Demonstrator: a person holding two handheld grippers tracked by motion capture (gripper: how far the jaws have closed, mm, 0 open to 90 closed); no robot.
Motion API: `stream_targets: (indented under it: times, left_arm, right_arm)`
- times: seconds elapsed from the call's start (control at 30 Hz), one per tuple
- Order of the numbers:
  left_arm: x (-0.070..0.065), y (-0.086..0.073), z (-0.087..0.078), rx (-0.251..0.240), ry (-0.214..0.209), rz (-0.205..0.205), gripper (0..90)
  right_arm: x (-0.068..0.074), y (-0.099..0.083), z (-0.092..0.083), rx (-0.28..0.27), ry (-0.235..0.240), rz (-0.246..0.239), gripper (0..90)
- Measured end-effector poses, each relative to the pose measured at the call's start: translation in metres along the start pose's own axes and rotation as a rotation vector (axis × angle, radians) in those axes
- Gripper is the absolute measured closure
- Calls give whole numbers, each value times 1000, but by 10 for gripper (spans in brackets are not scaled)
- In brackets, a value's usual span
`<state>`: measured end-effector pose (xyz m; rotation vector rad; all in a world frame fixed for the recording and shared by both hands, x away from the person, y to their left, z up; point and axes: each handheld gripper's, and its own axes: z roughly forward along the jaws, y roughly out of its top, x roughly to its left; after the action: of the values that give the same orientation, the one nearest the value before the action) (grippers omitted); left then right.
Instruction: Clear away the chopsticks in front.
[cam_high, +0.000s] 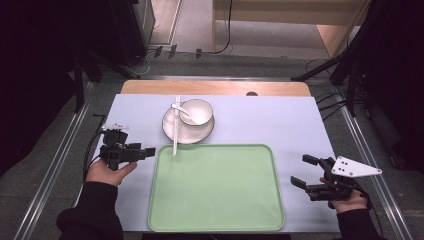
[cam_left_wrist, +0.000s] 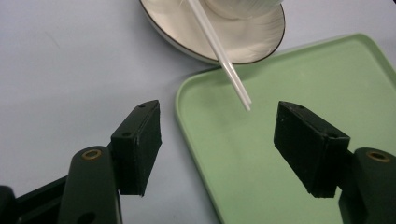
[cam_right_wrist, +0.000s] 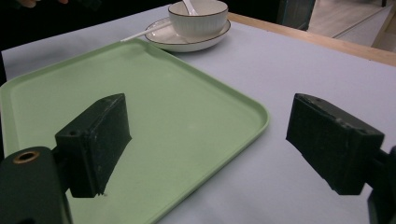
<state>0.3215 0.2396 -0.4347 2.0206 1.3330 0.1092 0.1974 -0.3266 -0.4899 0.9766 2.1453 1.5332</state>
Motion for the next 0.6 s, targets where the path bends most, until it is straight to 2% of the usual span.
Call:
stream_targets:
  times: [0.13, 0.2, 0.3, 0.53, 0.6]
  left_arm:
    - [-1, 11, 10, 17, -1, 0, 315]
    - [-1, 20, 17, 23, 18, 2, 315]
    - [-1, 26, 22, 31, 22, 0, 315]
    - [0, 42, 39, 26, 23, -2, 320]
    - [-1, 48, 45, 33, 38, 2, 342]
  right_arm:
    - [0, 0, 0, 1, 0, -1, 137]
    - [0, 0, 0, 0, 0, -1, 137]
    - [0, 0, 0, 0, -1, -2, 136]
    - [0, 0, -1, 0, 0, -2, 137]
    - [0, 0, -1, 1, 1, -3, 137]
